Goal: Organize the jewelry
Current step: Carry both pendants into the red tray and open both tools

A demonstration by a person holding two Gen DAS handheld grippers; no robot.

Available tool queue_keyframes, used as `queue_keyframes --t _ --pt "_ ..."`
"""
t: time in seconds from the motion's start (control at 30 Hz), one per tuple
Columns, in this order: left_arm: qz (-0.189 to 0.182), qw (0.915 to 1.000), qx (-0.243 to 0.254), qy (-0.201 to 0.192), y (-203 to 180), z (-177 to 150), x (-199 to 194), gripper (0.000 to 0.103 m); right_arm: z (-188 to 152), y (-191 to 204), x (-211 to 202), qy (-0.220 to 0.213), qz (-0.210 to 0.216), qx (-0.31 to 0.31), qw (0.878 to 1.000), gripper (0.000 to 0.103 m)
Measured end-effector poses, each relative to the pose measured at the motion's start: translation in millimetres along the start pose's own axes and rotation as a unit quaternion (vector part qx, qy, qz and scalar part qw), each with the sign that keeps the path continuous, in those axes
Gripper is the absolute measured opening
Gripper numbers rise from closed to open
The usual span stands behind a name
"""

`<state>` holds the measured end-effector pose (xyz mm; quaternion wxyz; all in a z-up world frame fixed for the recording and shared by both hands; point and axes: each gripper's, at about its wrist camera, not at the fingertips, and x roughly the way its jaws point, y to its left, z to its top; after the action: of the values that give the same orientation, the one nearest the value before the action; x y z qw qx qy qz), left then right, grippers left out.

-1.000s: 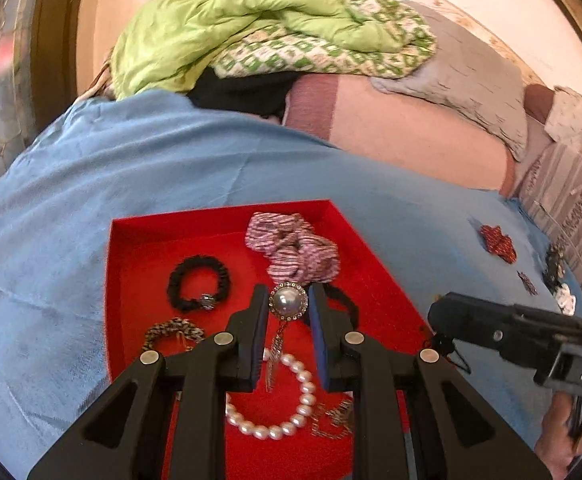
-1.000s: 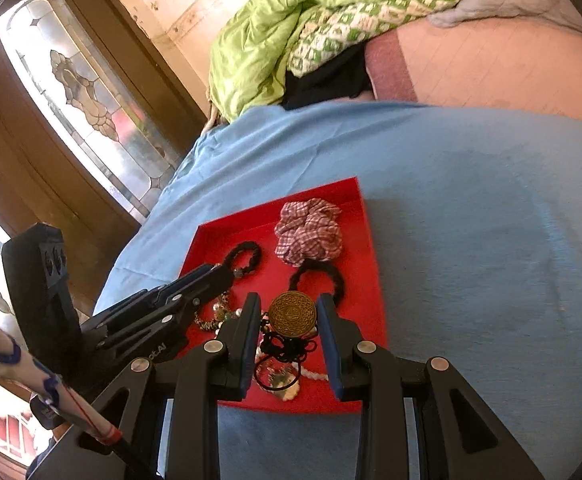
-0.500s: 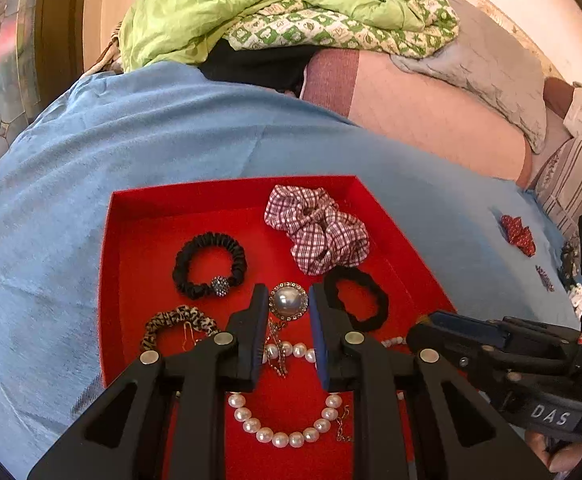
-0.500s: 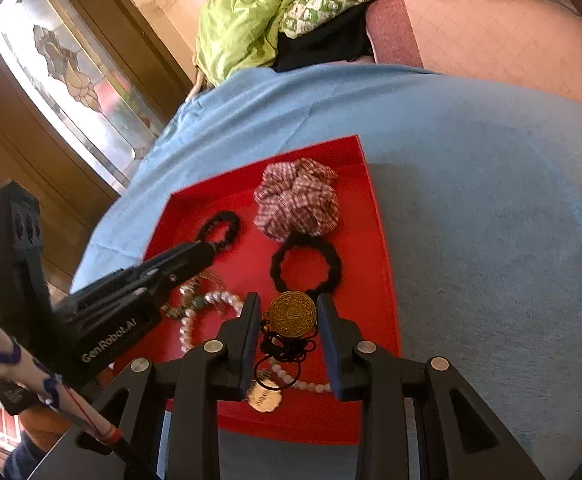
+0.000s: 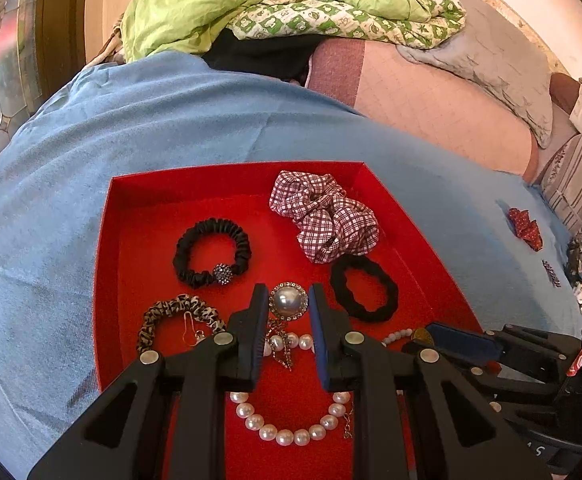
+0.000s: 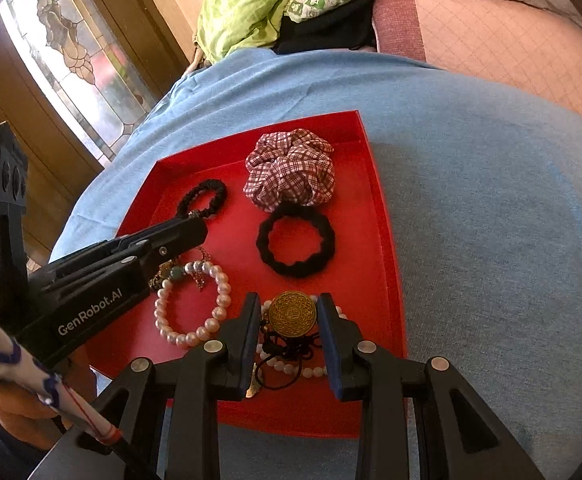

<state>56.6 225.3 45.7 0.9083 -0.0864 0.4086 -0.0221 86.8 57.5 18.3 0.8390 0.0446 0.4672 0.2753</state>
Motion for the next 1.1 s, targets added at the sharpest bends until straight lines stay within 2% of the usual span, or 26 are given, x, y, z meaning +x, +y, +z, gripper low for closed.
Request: queue_keyframes --t 0.97,1.1 --pt "0.014 0.9998 -0.001 0.014 -1.1 -0.5 7.5 0.020 -3.3 -1.0 1.4 0.008 0.008 0.004 1.000 0.032" --pt "0.016 0.9998 -0.003 0.014 -0.8 -0.1 7.0 0.025 -3.2 -0.4 1.7 0.010 0.008 0.002 1.000 0.032"
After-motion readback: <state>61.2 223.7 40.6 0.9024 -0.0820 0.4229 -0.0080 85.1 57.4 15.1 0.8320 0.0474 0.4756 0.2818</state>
